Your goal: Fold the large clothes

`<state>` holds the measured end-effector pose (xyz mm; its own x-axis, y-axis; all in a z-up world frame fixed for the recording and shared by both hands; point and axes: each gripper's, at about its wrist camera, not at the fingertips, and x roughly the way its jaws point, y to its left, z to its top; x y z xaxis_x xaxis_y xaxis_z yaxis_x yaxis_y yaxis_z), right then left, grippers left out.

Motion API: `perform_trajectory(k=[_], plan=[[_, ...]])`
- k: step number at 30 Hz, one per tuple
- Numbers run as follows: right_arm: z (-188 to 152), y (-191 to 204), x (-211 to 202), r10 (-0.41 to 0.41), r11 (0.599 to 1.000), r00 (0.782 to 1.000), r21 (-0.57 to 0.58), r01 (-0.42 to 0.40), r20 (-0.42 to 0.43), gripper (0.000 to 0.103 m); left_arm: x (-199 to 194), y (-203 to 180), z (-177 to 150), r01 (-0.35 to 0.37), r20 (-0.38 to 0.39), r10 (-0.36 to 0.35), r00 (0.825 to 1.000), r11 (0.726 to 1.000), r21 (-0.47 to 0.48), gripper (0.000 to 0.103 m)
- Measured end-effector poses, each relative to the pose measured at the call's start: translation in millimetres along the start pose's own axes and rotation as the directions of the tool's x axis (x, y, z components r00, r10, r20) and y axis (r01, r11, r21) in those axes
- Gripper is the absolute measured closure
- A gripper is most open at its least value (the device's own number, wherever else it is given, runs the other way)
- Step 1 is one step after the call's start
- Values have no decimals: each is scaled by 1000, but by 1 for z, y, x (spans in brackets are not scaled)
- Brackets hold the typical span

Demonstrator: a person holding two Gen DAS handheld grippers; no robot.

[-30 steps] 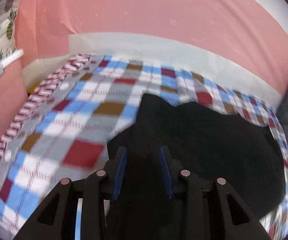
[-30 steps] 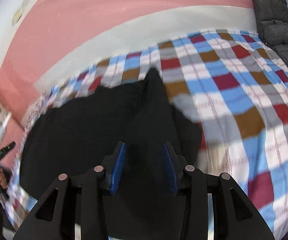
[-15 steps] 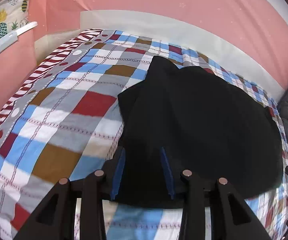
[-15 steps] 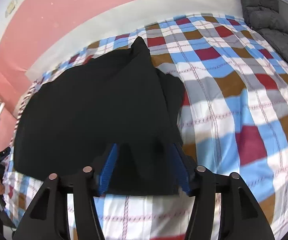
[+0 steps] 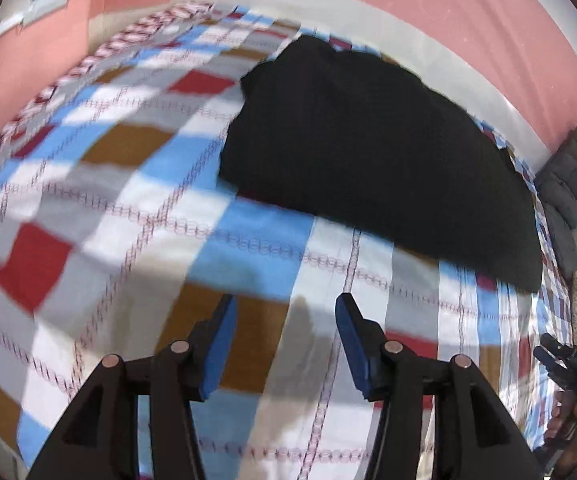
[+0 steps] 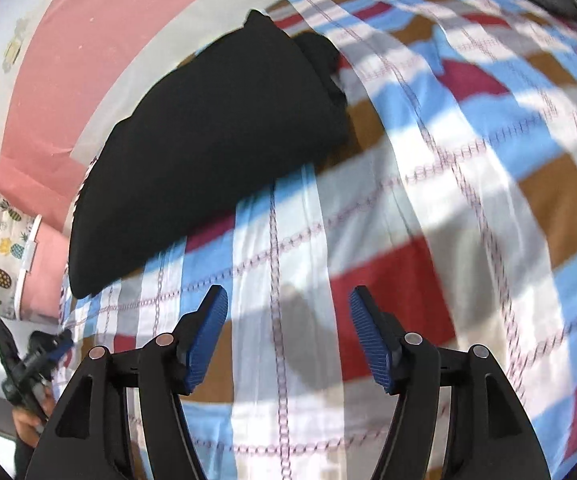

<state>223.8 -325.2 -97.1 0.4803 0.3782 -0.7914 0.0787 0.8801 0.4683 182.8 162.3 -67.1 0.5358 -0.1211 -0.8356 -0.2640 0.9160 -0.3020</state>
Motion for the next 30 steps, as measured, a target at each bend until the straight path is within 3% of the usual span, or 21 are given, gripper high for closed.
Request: perform_trajectory(k=[7, 16, 19, 24, 30], plan=[[7, -3, 8, 23, 999, 1000, 42, -23, -5, 33, 5, 15, 2, 11, -5, -11, 1000, 997, -78, 49], [50, -10, 35, 100, 989, 994, 107, -103, 33, 27, 40, 29, 53, 35, 31, -31, 999, 988, -150, 41], [69, -19, 45, 140, 977, 988, 156, -148, 58, 27, 56, 41, 71, 59, 37, -53, 998, 977, -207, 37], [91, -37, 62, 226, 931, 969, 271, -246, 102, 22, 75, 56, 83, 140, 62, -128, 990, 945, -295, 17], [97, -41, 77, 280, 883, 949, 348, -314, 144, 18, 83, 66, 87, 210, 131, -174, 976, 910, -357, 9]])
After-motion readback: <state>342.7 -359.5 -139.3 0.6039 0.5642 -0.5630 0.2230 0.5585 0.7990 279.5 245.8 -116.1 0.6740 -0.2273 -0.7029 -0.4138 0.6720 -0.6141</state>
